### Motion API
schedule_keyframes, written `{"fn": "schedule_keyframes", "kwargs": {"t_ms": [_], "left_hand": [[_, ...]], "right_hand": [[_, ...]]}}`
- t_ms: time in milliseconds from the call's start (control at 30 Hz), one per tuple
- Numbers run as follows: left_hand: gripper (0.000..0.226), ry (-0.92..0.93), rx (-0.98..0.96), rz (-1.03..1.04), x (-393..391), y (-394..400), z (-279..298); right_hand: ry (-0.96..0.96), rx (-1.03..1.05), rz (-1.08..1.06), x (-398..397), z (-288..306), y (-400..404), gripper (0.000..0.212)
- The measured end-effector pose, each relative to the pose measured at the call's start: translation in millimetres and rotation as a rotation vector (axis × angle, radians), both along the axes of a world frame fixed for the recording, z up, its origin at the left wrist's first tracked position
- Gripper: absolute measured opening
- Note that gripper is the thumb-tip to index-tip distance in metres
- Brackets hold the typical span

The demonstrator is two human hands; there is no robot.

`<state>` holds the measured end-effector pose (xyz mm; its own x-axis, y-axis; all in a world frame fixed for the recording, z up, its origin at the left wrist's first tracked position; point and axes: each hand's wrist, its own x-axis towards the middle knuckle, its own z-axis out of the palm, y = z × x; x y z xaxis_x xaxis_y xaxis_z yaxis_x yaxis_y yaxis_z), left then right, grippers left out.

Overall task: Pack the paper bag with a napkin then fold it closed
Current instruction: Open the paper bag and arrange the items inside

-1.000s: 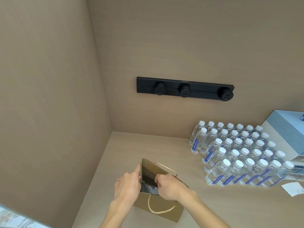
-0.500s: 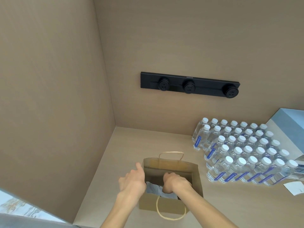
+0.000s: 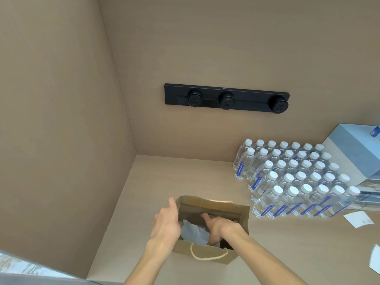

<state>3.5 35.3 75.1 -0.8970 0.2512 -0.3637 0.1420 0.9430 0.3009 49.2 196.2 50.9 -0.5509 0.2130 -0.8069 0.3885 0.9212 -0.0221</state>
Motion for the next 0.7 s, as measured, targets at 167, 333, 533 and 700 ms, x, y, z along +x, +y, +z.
{"fn": "schedule_keyframes", "kwargs": {"t_ms": [167,333,533,700], "left_hand": [[0.091,-0.101,-0.039,0.006,3,-5,-3],[0.094,-0.122,-0.035,0.018,9,-13,-6],[0.093,-0.127,-0.004,0.078,10,-22,-5],[0.094,-0.139,0.003,0.093,12,-25,-6]], "right_hand": [[-0.070,-0.035,0.097,3,-3,11,0.128],[-0.082,-0.064,0.220,2,-4,24,0.135],[-0.141,-0.135,0.182,1,5,35,0.139],[-0.069,-0.197,0.151,0,6,38,0.127]]}}
